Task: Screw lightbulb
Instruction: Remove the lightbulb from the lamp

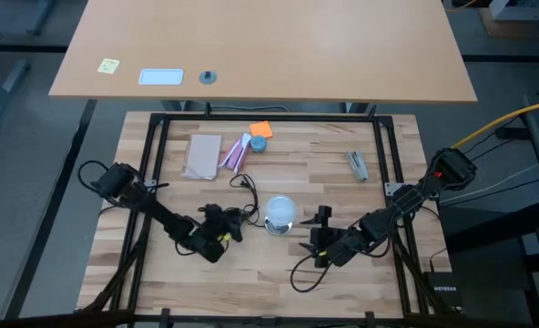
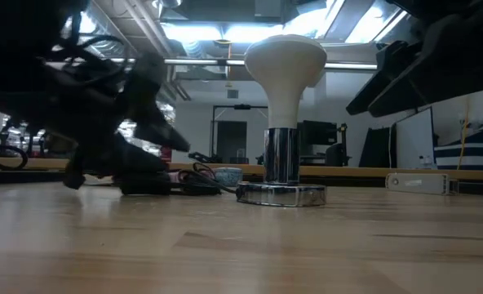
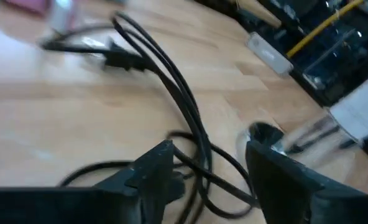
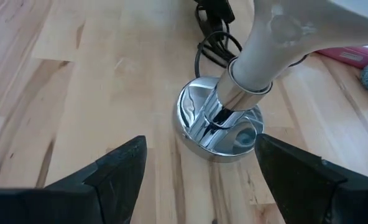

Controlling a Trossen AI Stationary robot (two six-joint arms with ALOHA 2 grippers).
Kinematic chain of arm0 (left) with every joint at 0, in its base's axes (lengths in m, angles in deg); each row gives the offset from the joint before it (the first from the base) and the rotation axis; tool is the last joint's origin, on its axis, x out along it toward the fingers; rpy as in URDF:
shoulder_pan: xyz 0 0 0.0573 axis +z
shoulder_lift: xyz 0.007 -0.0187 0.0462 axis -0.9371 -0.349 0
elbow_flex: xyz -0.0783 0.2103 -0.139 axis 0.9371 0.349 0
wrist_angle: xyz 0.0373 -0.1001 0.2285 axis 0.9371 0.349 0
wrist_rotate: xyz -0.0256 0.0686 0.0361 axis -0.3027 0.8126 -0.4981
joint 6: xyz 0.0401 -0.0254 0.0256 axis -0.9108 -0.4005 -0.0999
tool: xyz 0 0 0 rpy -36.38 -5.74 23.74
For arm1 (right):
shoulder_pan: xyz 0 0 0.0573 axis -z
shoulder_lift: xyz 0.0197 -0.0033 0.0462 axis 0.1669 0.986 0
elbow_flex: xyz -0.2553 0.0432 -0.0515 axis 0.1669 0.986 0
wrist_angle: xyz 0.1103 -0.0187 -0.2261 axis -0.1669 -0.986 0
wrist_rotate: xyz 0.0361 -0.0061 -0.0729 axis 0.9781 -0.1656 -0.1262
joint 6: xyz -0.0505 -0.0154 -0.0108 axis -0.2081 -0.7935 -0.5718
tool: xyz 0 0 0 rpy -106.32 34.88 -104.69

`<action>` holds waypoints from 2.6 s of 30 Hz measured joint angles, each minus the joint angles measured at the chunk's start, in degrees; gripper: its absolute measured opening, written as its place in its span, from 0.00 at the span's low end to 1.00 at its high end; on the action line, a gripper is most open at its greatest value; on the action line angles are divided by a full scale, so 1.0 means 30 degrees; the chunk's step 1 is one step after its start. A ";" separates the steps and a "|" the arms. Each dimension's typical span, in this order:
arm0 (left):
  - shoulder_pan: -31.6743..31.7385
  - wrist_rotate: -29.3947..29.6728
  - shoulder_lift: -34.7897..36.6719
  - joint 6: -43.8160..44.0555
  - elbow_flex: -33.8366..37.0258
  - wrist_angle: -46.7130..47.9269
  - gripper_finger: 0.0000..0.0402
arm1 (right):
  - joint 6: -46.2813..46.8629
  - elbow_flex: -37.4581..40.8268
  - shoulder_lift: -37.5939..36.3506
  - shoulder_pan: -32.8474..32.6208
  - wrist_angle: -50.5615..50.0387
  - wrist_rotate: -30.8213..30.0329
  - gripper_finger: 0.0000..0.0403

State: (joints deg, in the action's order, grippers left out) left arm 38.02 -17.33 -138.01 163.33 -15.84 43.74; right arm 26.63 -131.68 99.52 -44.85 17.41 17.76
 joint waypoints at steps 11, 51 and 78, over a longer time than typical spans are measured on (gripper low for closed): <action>0.0961 -0.1385 0.0022 -0.7222 -0.1010 -0.4572 0.55 | -0.0001 0.0000 0.0000 -0.0001 -0.0164 -0.0121 0.76; 0.3440 -0.9557 -0.0853 -1.8439 -0.1290 -1.0672 0.55 | -0.0113 0.0624 -0.0007 0.0001 -0.0190 -0.0284 0.76; 0.5436 -1.2912 -0.3803 -2.2196 -0.4510 -1.1727 0.55 | -0.1048 0.0911 0.3114 0.2543 0.2815 0.1525 0.76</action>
State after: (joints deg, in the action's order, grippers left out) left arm 54.32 -56.06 -149.42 96.74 -29.37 8.56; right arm 23.49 -128.94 108.86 -37.22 25.86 22.34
